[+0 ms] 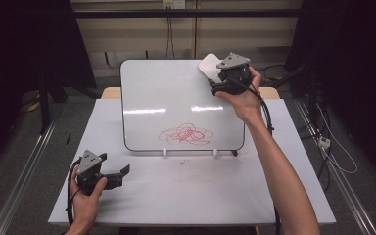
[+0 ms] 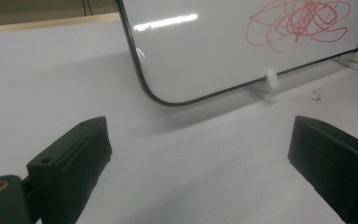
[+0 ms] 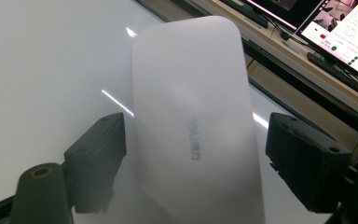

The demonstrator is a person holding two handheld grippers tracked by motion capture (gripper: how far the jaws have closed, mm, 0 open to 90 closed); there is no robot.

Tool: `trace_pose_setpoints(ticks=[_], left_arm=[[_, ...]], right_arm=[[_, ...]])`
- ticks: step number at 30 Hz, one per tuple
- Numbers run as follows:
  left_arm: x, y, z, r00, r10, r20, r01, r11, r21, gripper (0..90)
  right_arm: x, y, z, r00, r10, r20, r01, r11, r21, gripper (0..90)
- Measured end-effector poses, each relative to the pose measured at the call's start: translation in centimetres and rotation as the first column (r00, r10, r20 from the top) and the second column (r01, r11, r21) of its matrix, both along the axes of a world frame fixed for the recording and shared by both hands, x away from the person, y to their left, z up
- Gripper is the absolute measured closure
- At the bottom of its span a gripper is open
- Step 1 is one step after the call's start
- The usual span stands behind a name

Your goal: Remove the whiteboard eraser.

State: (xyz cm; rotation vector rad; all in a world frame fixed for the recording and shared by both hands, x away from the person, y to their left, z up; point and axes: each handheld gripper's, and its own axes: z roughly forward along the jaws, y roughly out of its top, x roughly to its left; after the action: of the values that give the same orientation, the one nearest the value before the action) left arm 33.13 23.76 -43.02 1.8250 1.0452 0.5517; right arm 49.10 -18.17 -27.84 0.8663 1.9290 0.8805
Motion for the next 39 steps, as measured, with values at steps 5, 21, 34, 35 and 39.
trace_pose_setpoints(ticks=[5,21,34,35,39], left_arm=[[0.0,-0.1,0.0,1.0000,-0.006,-0.001,0.006,1.0000,-0.001,5.8],[0.0,0.1,0.0,1.0000,-0.005,-0.002,0.005,1.0000,0.004,6.2],[0.0,0.2,-0.1,1.0000,-0.001,-0.002,0.001,1.0000,0.002,6.2],[0.0,0.2,-0.1,1.0000,0.001,-0.002,-0.001,1.0000,0.002,6.2],[0.0,0.2,-0.1,1.0000,0.001,-0.002,-0.001,1.0000,0.002,6.2]], right_arm=[[0.5,0.7,-0.4,1.0000,-0.005,0.005,0.005,0.998,-0.058,25.8],[0.8,1.0,-0.5,0.9994,-0.035,-0.002,0.034,0.994,-0.103,30.7],[0.6,0.8,-0.2,0.9992,-0.034,-0.022,0.033,0.998,-0.056,31.4],[0.6,0.7,-0.2,0.9991,-0.031,-0.029,0.029,0.999,-0.040,31.5],[0.6,0.3,0.0,0.9987,-0.017,-0.047,0.018,1.000,0.016,31.5]])
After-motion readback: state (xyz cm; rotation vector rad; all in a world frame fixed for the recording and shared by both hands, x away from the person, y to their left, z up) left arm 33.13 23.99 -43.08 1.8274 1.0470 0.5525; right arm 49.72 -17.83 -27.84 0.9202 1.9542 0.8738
